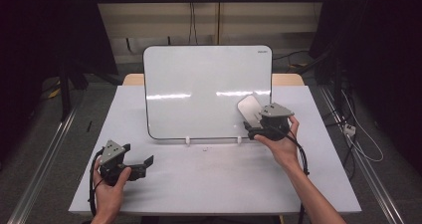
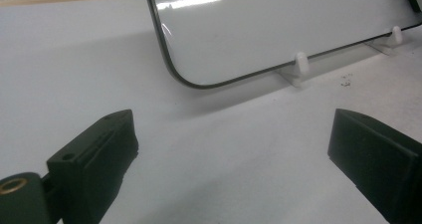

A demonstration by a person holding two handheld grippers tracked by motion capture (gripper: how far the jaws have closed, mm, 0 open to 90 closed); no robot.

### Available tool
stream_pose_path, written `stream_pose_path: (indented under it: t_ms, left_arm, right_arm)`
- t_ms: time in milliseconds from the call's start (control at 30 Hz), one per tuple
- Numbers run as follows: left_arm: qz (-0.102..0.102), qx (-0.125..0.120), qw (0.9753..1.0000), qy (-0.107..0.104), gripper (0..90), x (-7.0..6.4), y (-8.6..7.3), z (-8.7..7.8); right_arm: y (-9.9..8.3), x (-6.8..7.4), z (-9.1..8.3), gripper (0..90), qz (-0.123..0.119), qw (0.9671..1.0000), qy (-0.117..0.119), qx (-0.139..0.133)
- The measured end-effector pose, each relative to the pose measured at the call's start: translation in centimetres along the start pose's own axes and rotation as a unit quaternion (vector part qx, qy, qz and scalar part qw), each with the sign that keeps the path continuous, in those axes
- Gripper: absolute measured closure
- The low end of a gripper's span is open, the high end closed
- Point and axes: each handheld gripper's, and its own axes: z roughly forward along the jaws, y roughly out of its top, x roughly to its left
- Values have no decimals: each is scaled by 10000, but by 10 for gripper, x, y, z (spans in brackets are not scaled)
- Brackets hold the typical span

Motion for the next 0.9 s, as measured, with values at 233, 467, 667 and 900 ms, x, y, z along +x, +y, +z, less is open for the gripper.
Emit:
stream_pose_path:
  t_ms: [233,467,667,900]
  left_arm:
    - [9,-40,10000,2,50,0,0,-2]
    - [16,-35,10000,13,50,0,1,-2]
    - [25,-55,10000,6,50,0,0,-2]
    - [30,-61,10000,11,49,0,1,-2]
  right_arm:
    - [2,0,-4,54,217,9995,235,-69]
    - [2,0,-11,36,455,9978,470,-116]
    - [-2,-1,-15,34,611,9970,482,-36]
    - [-9,-1,-21,39,671,9966,469,-21]
